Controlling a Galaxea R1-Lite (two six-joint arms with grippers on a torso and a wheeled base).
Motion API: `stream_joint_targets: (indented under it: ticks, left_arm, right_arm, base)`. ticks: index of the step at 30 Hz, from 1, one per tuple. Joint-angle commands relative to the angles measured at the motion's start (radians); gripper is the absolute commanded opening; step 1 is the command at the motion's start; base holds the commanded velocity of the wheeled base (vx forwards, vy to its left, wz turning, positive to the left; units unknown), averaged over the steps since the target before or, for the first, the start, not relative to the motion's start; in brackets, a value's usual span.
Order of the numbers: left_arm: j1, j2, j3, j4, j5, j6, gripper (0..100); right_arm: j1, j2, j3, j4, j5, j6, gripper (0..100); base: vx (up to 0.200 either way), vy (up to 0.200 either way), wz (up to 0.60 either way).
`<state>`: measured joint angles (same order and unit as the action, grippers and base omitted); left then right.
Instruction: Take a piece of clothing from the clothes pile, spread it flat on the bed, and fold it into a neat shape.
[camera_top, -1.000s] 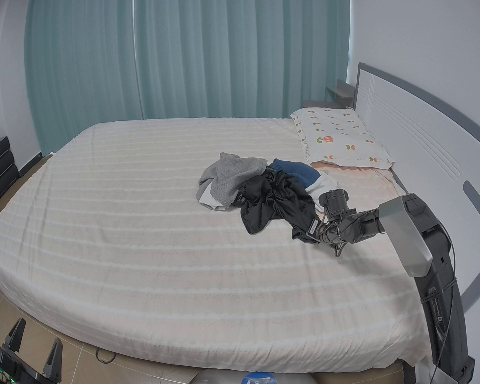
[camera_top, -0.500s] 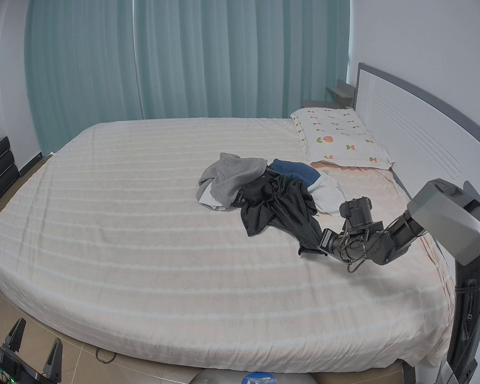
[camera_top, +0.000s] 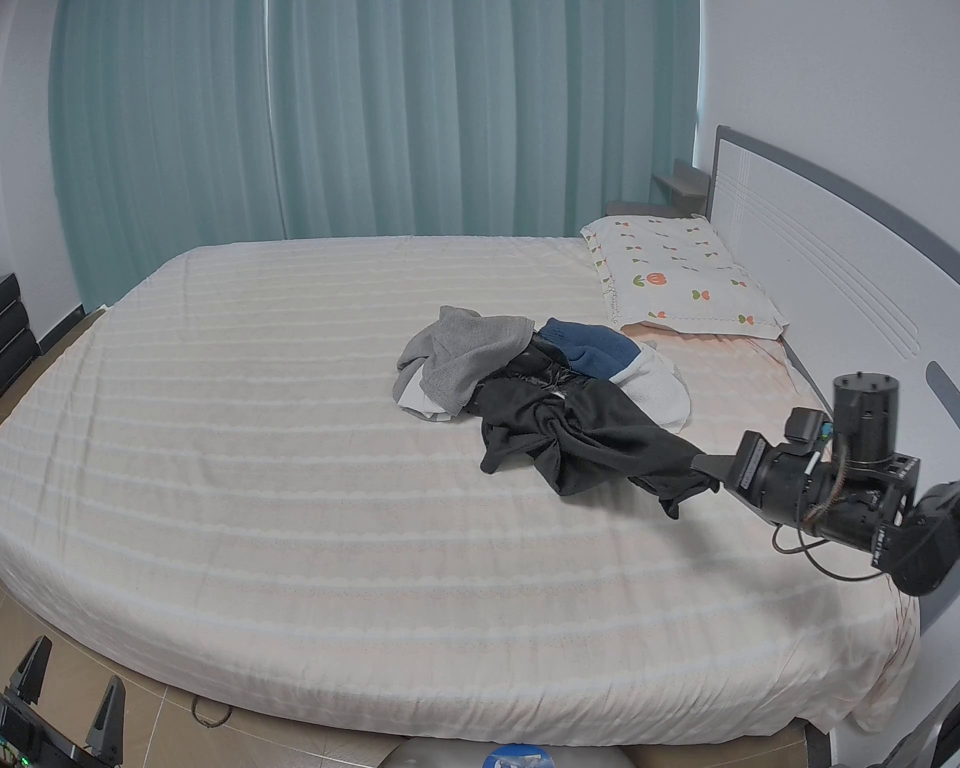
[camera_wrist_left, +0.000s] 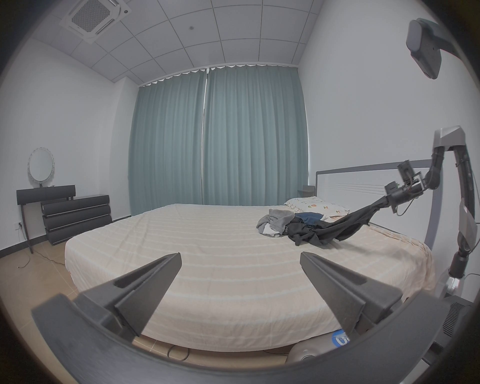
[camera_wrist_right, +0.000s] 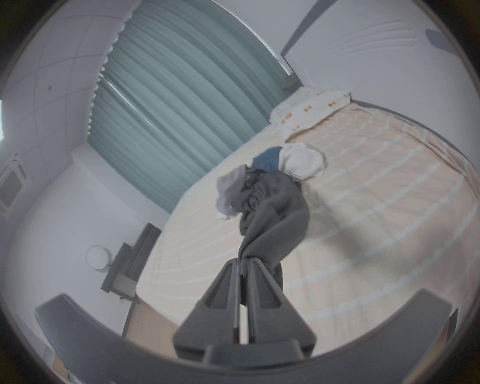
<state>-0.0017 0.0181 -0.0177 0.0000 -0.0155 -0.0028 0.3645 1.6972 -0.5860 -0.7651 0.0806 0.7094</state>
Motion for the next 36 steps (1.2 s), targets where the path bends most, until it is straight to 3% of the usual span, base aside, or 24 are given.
stream_joint_targets:
  ticks: [1, 10, 15, 21, 24, 25, 26, 29, 33, 36]
  left_arm:
    - [0.0, -0.015, 0.018, 0.0, 0.0, 0.0, 100]
    - [0.0, -0.015, 0.016, -0.003, -0.014, 0.004, 100]
    - [0.0, -0.017, 0.016, -0.003, -0.009, 0.053, 100]
    - [0.0, -0.013, -0.001, -0.014, -0.007, 0.035, 100]
    - [-0.009, 0.168, -0.304, -0.06, -0.003, -0.108, 100]
    - [-0.009, 0.181, -0.315, -0.06, -0.004, -0.115, 100]
    - [0.003, 0.309, -0.383, -0.064, -0.017, -0.114, 100]
    - [-0.02, 0.382, -0.406, -0.052, -0.026, -0.023, 100]
    - [-0.09, 0.528, -0.324, -0.058, -0.1, -0.005, 100]
    - [-0.104, 0.665, -0.326, -0.066, -0.112, 0.0, 100]
  right_arm:
    - [0.047, -0.214, 0.09, -0.04, 0.01, 0.001, 0]
    - [0.148, -0.271, 0.061, -0.048, 0.005, -0.014, 0]
    - [0.156, -0.307, 0.02, -0.054, 0.005, -0.014, 0]
    - [0.165, -0.312, 0.011, -0.054, 0.011, -0.014, 0]
    - [0.166, -0.298, 0.005, -0.054, 0.018, -0.013, 0]
    - [0.166, -0.298, 0.003, -0.054, 0.018, -0.013, 0]
    - [0.168, -0.286, -0.003, -0.056, 0.019, -0.01, 0]
    - [0.185, -0.278, -0.005, -0.057, 0.019, -0.008, 0]
    - [0.188, -0.272, -0.015, -0.076, 0.008, -0.008, 0]
    - [0.183, -0.278, -0.009, -0.112, 0.007, -0.004, 0]
  base:
    - [0.0, 0.0, 0.0]
    - [0.0, 0.0, 0.0]
    - [0.0, 0.0, 0.0]
    - [0.0, 0.0, 0.0]
    - [0.0, 0.0, 0.0]
    - [0.0, 0.0, 0.0]
    - [0.0, 0.0, 0.0]
    - [0.0, 0.0, 0.0]
    - [0.0, 0.0, 0.0]
    - [0.0, 0.0, 0.0]
